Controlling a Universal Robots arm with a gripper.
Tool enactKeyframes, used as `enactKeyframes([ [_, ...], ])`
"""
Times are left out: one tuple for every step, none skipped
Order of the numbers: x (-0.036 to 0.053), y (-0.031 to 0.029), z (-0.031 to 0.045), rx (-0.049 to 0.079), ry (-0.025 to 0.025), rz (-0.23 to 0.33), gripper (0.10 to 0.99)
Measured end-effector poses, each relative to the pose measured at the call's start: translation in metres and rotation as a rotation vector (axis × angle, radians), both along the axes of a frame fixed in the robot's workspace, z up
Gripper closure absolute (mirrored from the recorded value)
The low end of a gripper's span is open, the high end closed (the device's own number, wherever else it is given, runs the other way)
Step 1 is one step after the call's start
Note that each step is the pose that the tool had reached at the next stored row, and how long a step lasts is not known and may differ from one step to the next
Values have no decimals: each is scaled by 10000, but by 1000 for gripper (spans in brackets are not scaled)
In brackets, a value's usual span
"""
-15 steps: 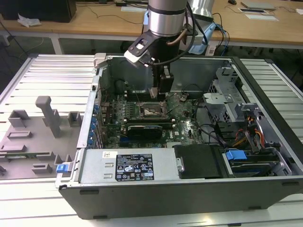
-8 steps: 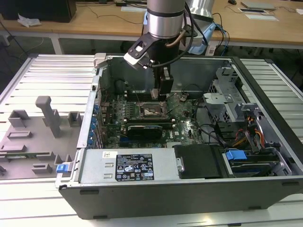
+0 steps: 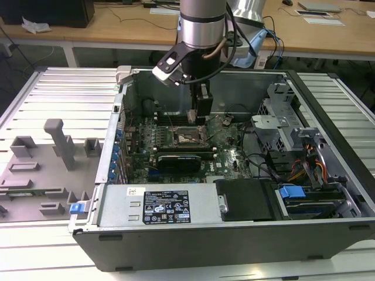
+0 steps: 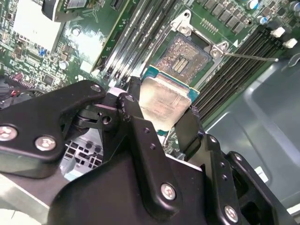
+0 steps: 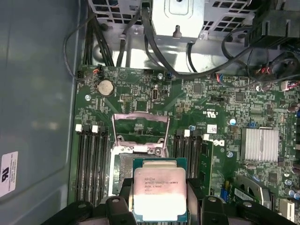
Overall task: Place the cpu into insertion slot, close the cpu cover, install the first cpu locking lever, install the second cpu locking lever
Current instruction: 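Place the cpu into insertion slot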
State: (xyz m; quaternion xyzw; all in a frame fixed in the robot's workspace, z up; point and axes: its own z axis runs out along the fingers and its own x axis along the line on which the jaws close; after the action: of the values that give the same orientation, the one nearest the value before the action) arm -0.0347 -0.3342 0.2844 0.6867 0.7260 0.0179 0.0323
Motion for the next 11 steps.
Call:
enactKeyframes([
  [-13,1,-15,2,-62,-25,545],
  [-14,0,-26,0,-64,-116,545],
  [-14,1,-35,0,-64,-208,545],
  [-15,2,-49,-1,-64,-356,545],
  [-17,3,-58,-1,-64,-433,545],
  [-18,8,-67,-3,-63,-482,545],
  [-21,16,-77,-3,-63,-505,545],
  [-25,25,-86,-2,-64,-509,545],
  [-35,36,-100,-1,-65,-509,545],
  [-45,40,-110,0,-66,-508,545],
  [-57,45,-118,-1,-65,-508,545],
])
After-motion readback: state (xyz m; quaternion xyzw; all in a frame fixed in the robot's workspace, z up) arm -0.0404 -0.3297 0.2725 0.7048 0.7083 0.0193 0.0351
